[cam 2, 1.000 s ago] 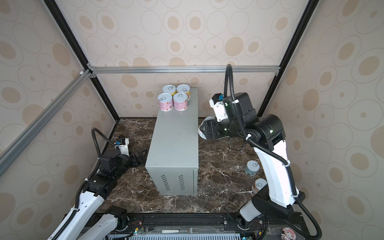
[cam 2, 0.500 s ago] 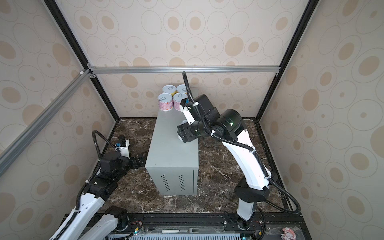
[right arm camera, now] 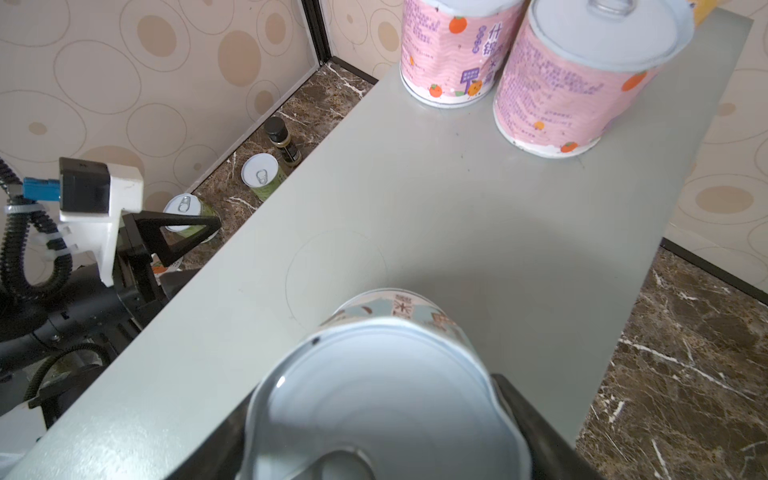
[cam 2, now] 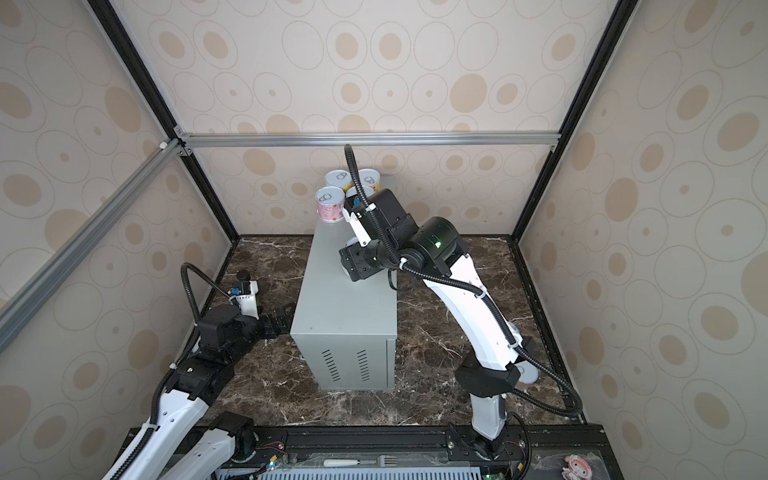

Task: Place and organize the canned foods onto the counter
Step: 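Carry the light blue can over the cabinet top toward the pink cans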

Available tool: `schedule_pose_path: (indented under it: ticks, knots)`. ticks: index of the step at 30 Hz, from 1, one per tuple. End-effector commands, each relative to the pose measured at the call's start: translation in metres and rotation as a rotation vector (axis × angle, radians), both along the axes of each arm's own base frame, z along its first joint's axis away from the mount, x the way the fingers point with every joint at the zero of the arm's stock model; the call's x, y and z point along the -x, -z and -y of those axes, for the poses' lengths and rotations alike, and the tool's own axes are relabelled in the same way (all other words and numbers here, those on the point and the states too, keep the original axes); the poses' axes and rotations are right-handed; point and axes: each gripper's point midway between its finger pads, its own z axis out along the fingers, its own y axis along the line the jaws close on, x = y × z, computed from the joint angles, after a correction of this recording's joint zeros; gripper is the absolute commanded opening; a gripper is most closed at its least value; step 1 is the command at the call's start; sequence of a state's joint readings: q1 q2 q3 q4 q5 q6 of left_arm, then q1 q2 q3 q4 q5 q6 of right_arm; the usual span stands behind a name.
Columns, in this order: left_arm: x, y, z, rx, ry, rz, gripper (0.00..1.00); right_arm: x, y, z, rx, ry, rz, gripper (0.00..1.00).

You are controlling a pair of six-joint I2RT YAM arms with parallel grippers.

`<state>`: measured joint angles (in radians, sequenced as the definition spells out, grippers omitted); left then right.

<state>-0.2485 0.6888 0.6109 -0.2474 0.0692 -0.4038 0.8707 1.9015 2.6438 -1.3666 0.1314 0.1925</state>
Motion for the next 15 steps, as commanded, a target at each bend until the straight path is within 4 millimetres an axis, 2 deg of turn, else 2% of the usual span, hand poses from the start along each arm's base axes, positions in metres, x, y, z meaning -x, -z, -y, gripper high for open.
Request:
schedule_pose_path:
  ticks: [1, 4, 7, 15]
  knots:
    - [0.000, -0.010, 0.002, 0.009, 0.017, 0.039, 0.99, 0.000, 0.004, -0.004, 0.017, -0.015, 0.000, 0.81]
    - [0.001, -0.008, 0.000, 0.003, 0.006, 0.033, 0.99, -0.002, 0.001, -0.004, 0.013, -0.011, 0.014, 0.89]
    - [0.001, -0.005, 0.000, 0.000, 0.005, 0.023, 0.99, -0.001, -0.010, -0.001, 0.003, -0.013, 0.049, 0.95]
    - [-0.001, -0.004, -0.002, -0.004, -0.002, 0.022, 0.99, 0.008, -0.033, 0.009, -0.051, -0.030, 0.123, 0.99]
